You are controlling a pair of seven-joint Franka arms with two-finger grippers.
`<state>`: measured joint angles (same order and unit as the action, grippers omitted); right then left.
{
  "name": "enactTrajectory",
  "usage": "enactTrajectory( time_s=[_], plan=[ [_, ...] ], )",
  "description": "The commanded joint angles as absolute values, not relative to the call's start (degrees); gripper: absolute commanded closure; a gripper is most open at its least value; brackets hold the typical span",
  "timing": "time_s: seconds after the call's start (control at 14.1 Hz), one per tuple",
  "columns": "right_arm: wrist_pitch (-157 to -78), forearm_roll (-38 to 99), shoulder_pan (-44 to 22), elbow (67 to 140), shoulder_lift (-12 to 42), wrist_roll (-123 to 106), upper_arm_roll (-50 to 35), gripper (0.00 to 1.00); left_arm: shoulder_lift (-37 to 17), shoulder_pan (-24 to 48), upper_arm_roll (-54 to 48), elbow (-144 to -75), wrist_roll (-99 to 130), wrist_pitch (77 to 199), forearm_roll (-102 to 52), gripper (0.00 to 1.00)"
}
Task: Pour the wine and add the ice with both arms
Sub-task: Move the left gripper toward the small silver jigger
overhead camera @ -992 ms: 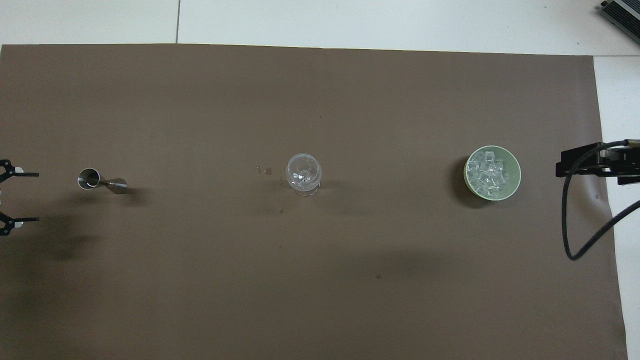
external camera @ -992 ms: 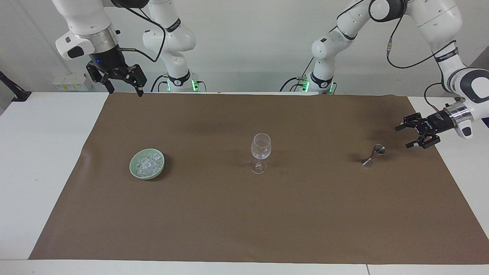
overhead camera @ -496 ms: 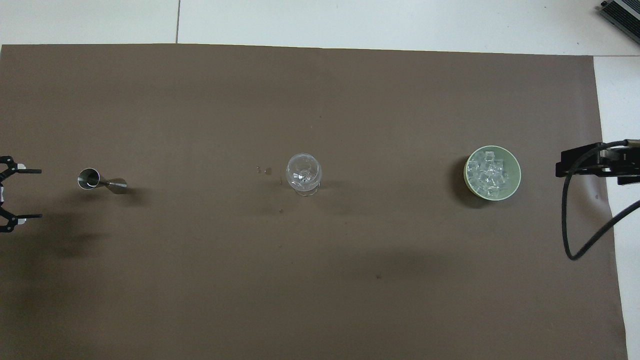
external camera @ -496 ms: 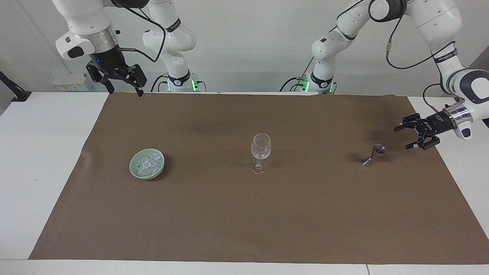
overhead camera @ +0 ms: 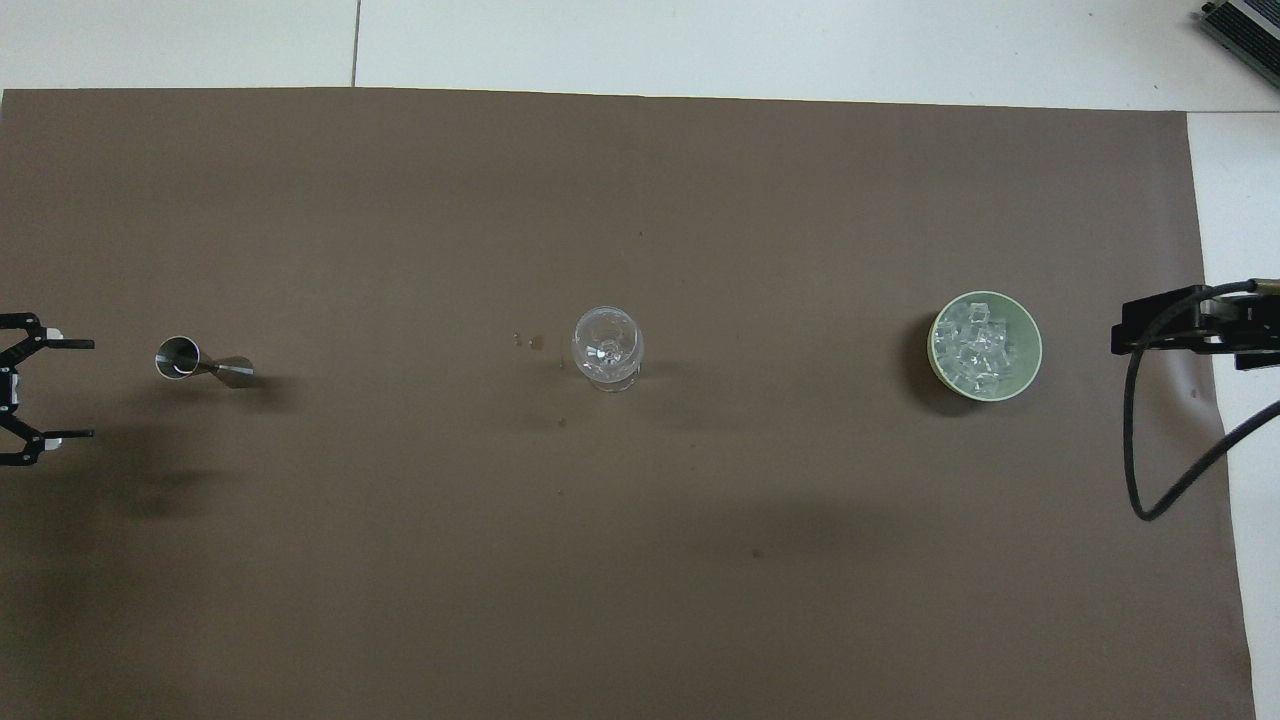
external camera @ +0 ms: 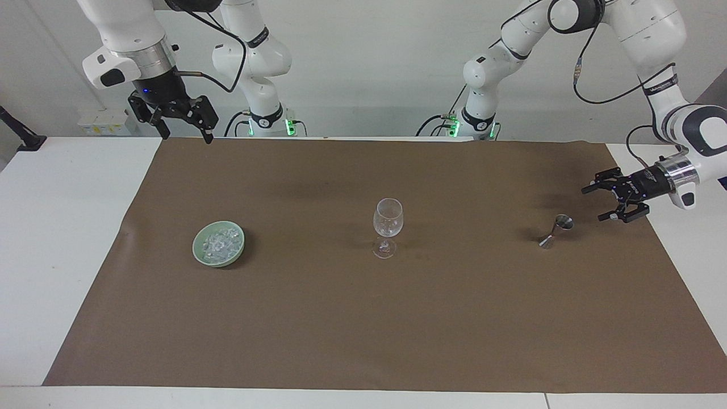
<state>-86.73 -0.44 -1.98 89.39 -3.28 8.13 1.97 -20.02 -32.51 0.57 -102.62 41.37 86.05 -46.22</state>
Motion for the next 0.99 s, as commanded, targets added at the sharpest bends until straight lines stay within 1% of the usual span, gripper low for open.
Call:
enactTrajectory(
  time_s=[0.0,0.14,0.35,0.92],
  plan=[
    [-86.6,0.7,-1.8,90.8,-4.6,7.0,1.9,0.0,-21.6,-33.2,0.6,-102.1,42.8,83.0,-48.6,0.0],
    [-86.6,0.7,-1.8,90.8,-4.6,7.0,1.9,0.0,-23.9,-33.8,0.6,-101.8,42.8,81.5,-49.0,0.0],
    [-86.6,0.7,-1.8,90.8,-4.6,7.0,1.9,0.0,-27.2,-34.4,0.5,-99.0,42.9,79.3,-50.0,0.0],
    [-86.6,0.7,-1.8,90.8,-4.6,7.0,1.9,0.0,-29.2,-34.5,-0.1,-98.9,43.2,79.5,-51.5,0.0]
  ],
)
